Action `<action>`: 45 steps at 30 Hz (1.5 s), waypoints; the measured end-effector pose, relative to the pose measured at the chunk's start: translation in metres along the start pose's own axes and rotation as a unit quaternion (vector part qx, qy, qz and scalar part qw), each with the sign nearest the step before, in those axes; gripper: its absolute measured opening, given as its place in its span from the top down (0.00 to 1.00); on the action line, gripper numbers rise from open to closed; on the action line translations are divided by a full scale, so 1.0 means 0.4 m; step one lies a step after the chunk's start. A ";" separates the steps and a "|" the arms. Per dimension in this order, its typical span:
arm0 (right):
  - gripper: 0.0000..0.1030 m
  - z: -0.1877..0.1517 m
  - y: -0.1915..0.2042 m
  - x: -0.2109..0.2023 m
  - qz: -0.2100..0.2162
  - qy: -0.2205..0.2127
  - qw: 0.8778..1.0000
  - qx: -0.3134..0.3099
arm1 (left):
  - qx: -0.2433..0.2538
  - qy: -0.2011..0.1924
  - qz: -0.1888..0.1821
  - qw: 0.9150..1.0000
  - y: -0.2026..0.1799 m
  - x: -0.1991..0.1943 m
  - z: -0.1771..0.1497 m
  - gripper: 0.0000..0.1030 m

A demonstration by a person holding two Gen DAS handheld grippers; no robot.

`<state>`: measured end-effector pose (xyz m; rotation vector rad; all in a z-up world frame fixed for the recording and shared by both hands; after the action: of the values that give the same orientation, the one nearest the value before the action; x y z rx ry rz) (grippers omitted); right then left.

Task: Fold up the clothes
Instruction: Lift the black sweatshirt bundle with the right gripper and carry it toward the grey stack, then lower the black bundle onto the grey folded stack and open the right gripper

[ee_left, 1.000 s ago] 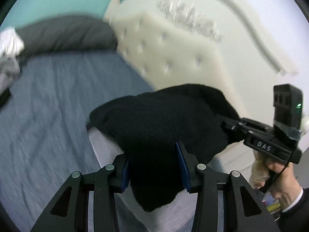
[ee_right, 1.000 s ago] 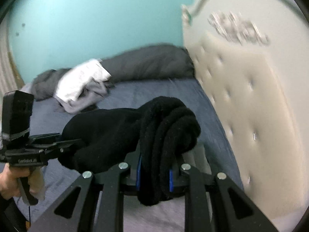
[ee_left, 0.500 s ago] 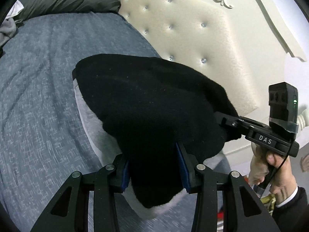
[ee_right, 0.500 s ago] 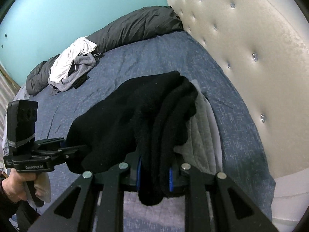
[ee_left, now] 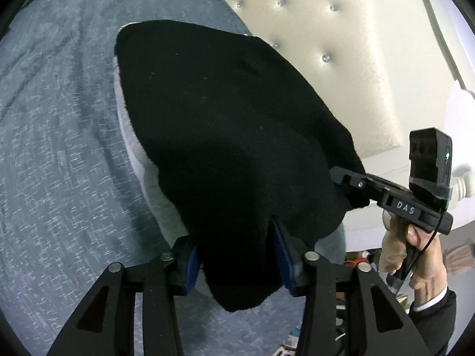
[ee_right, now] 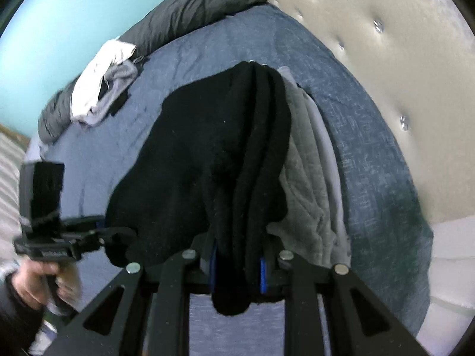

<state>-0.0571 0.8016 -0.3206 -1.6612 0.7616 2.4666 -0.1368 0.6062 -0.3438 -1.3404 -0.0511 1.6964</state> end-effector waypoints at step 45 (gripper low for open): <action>0.97 -0.083 0.017 -0.071 0.001 -0.228 0.973 -0.027 | 0.220 -0.100 0.131 0.961 -0.151 -0.032 -0.042 0.51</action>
<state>-0.0194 0.7873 -0.3026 -1.0305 0.6343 2.7328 -0.0863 0.6229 -0.3085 -0.8685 0.3832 1.9179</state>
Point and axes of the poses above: each gripper's, at about its wrist camera, not at the fingertips, and x roughly the way its jaws point, y to its left, z to its top, the point moved 4 cm from there along x, roughly the way its jaws point, and after that the axes turned 12 degrees about x, right-handed, at the moved point
